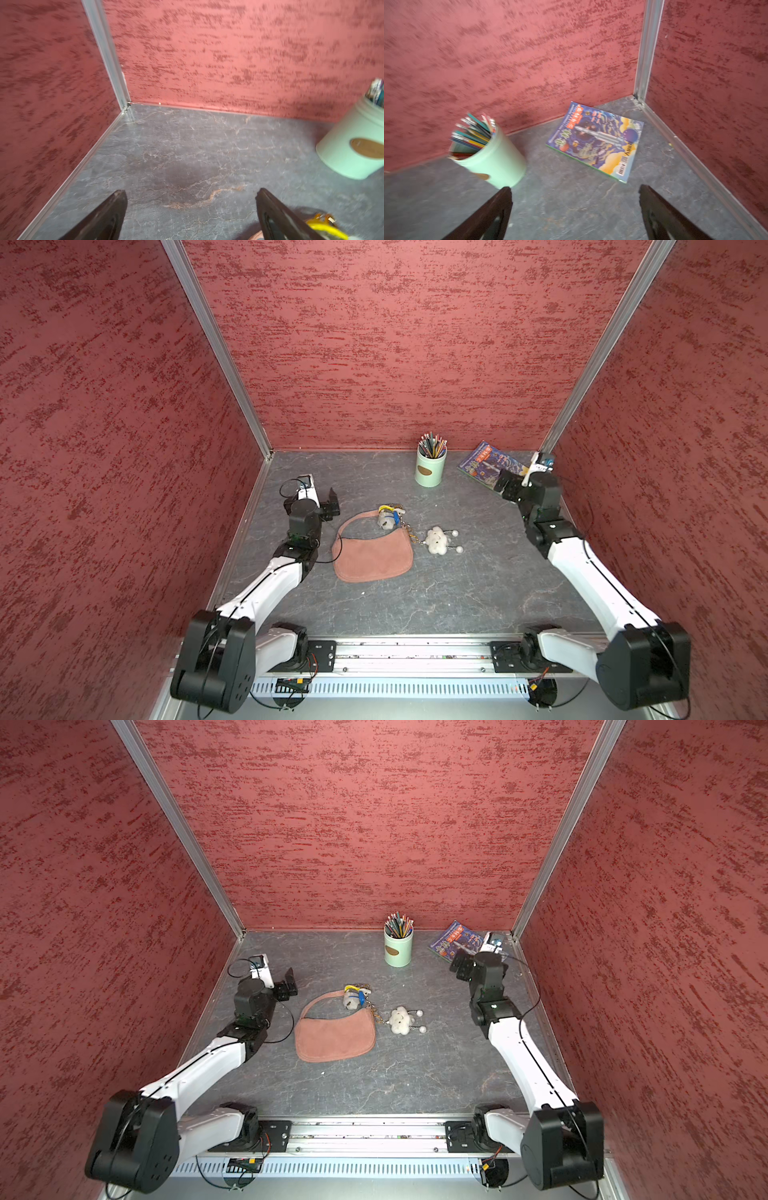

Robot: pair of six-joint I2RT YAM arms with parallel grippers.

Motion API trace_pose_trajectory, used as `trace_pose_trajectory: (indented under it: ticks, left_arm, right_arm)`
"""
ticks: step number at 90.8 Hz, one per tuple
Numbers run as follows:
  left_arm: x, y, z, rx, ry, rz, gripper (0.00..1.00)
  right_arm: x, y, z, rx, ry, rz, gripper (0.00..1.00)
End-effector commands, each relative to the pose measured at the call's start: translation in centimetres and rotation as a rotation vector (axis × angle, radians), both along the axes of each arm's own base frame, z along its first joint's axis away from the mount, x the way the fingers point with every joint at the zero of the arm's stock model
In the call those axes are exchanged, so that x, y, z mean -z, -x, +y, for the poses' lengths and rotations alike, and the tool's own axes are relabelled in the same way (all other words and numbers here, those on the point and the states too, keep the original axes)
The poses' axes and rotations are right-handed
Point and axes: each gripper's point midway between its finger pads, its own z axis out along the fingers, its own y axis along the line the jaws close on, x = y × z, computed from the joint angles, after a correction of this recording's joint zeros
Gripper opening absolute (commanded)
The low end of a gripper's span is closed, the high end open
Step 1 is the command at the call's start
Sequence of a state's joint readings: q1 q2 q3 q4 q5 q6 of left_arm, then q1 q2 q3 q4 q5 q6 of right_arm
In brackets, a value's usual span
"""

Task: Remove the decoration from the bag
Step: Adjust the bag at the center of the board.

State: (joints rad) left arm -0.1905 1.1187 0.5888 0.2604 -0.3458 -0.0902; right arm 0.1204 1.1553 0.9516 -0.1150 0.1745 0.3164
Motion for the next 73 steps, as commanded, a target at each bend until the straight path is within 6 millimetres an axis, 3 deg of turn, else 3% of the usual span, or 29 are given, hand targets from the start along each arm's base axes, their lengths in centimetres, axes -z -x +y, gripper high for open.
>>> trace_pose_trajectory:
  ticks: [1, 7, 10, 19, 27, 37, 48, 59, 73]
  left_arm:
    - [2.8, 3.2, 3.3, -0.212, 0.229, 0.192, 1.00]
    - [3.6, 4.0, 3.7, -0.203, 0.468, 0.246, 1.00]
    - [3.7, 4.0, 2.9, -0.132, 0.563, 0.260, 1.00]
    - [2.8, 4.3, 2.8, -0.039, 0.676, 0.245, 0.97]
    - [1.6, 5.0, 2.5, -0.016, 0.628, 0.220, 0.91]
    - [0.4, 5.7, 1.0, 0.002, 0.493, 0.204, 0.89]
    - [-0.5, 6.0, -2.7, 0.086, 0.370, 0.240, 0.91]
    - [1.2, 6.7, -5.4, 0.131, 0.302, 0.350, 0.90]
    - [4.8, 7.0, -7.8, 0.179, 0.299, 0.491, 0.88]
  right_arm:
    - [6.5, 4.6, 5.9, -0.268, -0.285, 0.346, 0.97]
    - [5.6, 5.0, 6.9, -0.279, -0.394, 0.316, 0.90]
    - [5.7, 5.2, 7.0, -0.257, -0.421, 0.325, 0.89]
    - [6.6, 5.8, 7.8, -0.217, -0.461, 0.387, 0.84]
    - [7.8, 6.0, 9.5, -0.213, -0.400, 0.475, 0.78]
    - [9.0, 6.8, 13.3, -0.284, -0.256, 0.546, 0.73]
    - [10.9, 8.2, 16.9, -0.345, -0.150, 0.613, 0.62]
    - [12.4, 9.0, 19.8, -0.405, -0.052, 0.662, 0.41]
    - [15.3, 9.0, 23.2, -0.481, 0.039, 0.726, 0.33]
